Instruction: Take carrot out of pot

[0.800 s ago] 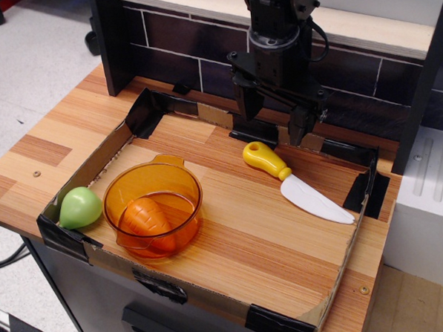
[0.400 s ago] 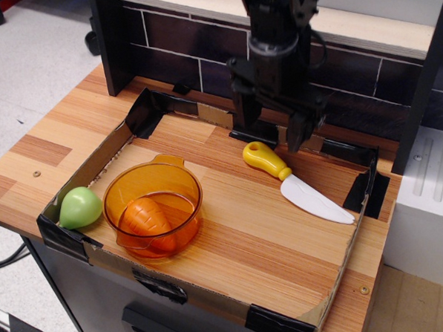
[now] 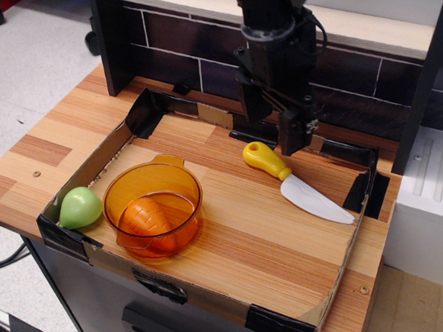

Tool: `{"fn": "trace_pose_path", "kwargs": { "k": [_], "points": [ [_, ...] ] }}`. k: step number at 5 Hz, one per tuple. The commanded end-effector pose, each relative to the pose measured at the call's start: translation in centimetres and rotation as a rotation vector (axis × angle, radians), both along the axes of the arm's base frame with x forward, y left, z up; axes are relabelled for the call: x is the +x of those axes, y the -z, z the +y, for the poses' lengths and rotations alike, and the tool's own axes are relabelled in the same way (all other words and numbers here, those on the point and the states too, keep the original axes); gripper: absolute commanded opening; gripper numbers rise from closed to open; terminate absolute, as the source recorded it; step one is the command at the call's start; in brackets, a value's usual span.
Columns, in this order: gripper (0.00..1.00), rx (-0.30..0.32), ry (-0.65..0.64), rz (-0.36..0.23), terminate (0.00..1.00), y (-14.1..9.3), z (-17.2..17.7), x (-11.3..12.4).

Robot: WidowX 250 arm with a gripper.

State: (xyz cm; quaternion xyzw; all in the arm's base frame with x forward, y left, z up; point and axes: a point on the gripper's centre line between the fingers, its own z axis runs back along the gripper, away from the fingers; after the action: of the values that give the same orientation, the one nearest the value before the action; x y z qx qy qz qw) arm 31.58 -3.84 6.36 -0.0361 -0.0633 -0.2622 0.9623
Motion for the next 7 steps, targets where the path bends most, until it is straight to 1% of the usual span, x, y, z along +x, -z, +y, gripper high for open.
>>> {"fn": "trace_pose_path", "kwargs": {
  "k": [1, 2, 3, 5, 6, 7],
  "points": [
    [1.0, 0.049, 0.466, 0.017, 0.0, -4.4, 2.4, -2.7],
    [1.0, 0.088, 0.693, 0.047, 0.0, -4.1, 4.3, -4.0],
    [1.0, 0.064, 0.841, 0.107, 0.0, -3.2, 6.2, -5.0],
    [1.0, 0.054, 1.072, 0.123, 0.0, -1.2, 7.8, -7.7],
    [1.0, 0.078, 1.113, 0.105, 0.0, -0.2, 8.1, -8.1],
    [1.0, 0.121, 1.118, 0.05, 0.0, 0.6, 7.9, -7.9]
  ]
}}
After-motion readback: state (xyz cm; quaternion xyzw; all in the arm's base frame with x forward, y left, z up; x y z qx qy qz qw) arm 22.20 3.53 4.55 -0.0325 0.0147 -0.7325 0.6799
